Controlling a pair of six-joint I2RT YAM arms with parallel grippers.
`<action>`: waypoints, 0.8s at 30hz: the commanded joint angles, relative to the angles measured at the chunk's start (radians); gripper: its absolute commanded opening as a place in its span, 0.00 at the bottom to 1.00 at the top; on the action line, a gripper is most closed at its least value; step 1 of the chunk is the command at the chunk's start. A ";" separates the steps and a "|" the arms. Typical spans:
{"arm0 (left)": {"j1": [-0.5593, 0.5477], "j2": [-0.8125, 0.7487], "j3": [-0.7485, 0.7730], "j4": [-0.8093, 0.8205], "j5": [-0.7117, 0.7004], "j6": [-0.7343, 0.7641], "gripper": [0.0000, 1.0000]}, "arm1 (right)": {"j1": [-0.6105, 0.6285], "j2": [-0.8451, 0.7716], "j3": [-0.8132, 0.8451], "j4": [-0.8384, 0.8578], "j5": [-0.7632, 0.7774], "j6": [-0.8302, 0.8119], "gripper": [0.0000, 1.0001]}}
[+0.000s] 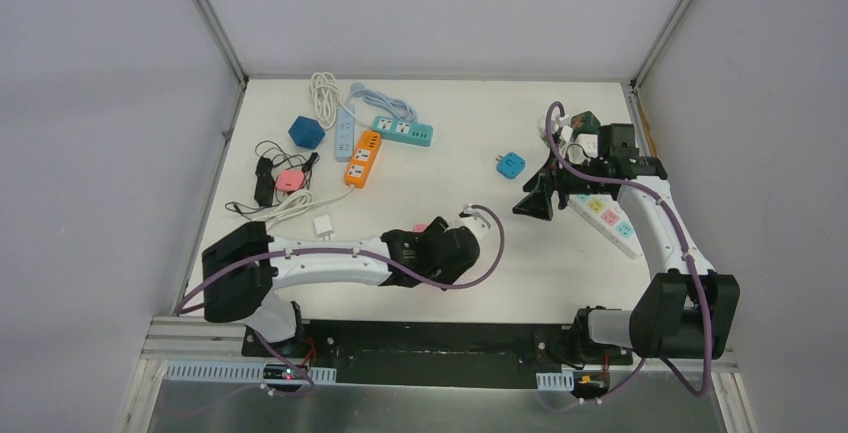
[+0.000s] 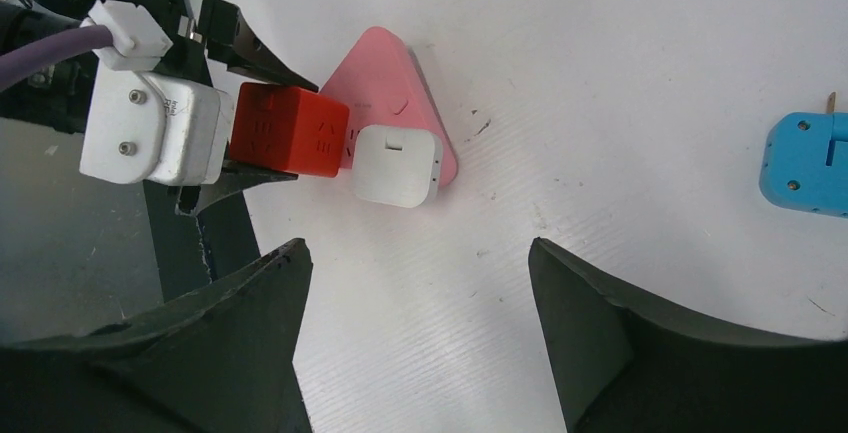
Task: Pull the plug off the socket
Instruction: Remove the plug from the socket.
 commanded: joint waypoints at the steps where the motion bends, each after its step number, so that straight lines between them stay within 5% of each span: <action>1: 0.052 -0.080 -0.101 0.136 0.299 0.275 0.44 | -0.005 0.005 0.048 0.002 -0.029 -0.033 0.83; 6: 0.123 -0.150 -0.170 0.234 0.482 0.407 0.46 | -0.005 0.013 0.045 0.001 -0.035 -0.034 0.83; 10: 0.140 -0.154 -0.179 0.256 0.511 0.433 0.62 | -0.005 0.056 0.017 0.049 -0.095 0.029 0.83; 17: 0.143 -0.107 -0.184 0.289 0.505 0.425 0.64 | 0.047 0.229 0.034 0.074 -0.083 0.163 0.80; 24: 0.147 -0.182 -0.270 0.394 0.476 0.433 0.32 | 0.109 0.165 0.019 -0.018 0.010 -0.151 0.84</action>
